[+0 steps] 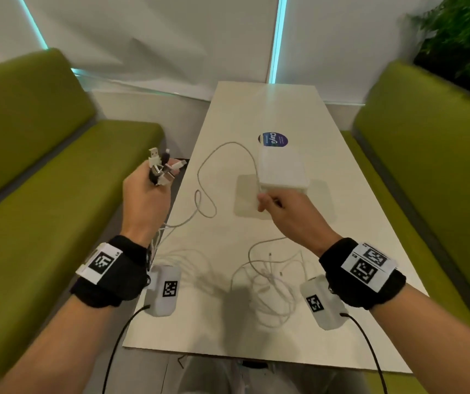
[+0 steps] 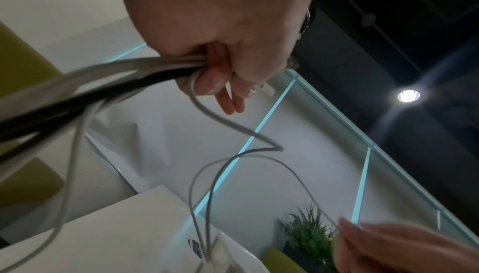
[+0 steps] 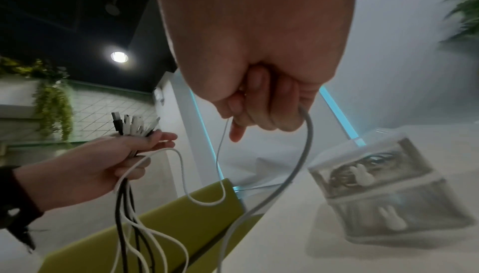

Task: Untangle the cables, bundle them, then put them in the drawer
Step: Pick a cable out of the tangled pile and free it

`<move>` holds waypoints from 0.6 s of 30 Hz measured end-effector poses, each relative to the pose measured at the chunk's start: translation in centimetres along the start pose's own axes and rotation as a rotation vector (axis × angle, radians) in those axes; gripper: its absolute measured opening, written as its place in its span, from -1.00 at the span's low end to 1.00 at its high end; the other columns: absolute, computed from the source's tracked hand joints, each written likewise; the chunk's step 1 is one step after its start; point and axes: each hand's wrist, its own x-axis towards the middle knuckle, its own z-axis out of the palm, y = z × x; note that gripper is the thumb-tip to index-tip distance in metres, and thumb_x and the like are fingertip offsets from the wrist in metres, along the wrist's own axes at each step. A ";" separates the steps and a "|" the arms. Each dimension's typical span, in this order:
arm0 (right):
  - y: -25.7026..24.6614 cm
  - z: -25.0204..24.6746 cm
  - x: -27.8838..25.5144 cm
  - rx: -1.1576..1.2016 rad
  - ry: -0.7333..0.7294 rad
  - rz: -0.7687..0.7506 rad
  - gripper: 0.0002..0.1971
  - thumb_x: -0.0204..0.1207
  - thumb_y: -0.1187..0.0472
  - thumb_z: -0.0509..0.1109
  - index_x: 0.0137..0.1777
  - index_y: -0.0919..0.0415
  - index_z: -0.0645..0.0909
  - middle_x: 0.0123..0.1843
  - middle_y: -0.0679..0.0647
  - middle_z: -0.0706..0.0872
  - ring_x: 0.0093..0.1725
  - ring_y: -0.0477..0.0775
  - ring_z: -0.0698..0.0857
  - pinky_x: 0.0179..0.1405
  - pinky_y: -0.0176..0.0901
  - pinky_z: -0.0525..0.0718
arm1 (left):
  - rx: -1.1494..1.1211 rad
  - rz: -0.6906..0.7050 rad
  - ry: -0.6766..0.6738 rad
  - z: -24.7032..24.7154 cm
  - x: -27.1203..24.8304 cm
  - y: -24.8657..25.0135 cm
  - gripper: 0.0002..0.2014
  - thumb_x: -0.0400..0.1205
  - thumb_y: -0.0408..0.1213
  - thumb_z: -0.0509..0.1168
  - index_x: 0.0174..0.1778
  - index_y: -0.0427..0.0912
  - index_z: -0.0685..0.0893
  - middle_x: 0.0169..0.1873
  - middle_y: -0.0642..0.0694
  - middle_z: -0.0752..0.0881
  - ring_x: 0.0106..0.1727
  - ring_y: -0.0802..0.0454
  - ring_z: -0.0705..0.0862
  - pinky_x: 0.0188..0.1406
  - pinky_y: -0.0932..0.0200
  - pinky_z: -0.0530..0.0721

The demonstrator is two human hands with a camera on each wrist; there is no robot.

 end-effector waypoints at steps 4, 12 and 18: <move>-3.2 1.0 1.5 0.066 0.011 -0.060 -0.67 0.73 0.05 0.21 -0.19 0.11 0.70 -0.52 -0.19 0.48 -0.48 -0.29 0.53 -0.44 -0.45 0.38 | -0.085 0.082 -0.301 0.2 -2.5 0.7 -0.77 0.65 -0.51 0.26 -0.27 -0.25 0.74 -0.07 -0.07 0.83 0.05 0.25 0.75 0.14 0.28 0.63; -6.0 5.9 3.2 0.425 -0.066 -0.051 -0.63 0.75 0.12 0.18 -0.20 0.32 0.62 -0.49 -0.23 0.56 -0.42 -0.20 0.54 -0.30 -0.16 0.57 | 0.193 0.103 -0.504 1.3 -4.3 -1.3 -0.75 0.59 -0.45 0.28 -0.38 -0.08 0.58 -0.49 -0.03 0.66 -0.49 0.06 0.49 -0.42 0.18 0.37; -5.8 10.2 3.5 0.429 -0.104 -0.090 -0.66 0.74 0.14 0.18 -0.18 0.22 0.68 -0.37 -0.20 0.63 -0.30 -0.14 0.57 -0.15 -0.08 0.57 | 0.286 -0.113 -0.613 -0.3 -4.1 -3.1 -0.69 0.60 -0.35 0.34 -0.41 0.09 0.60 -0.40 0.10 0.75 -0.36 0.27 0.65 -0.37 0.33 0.46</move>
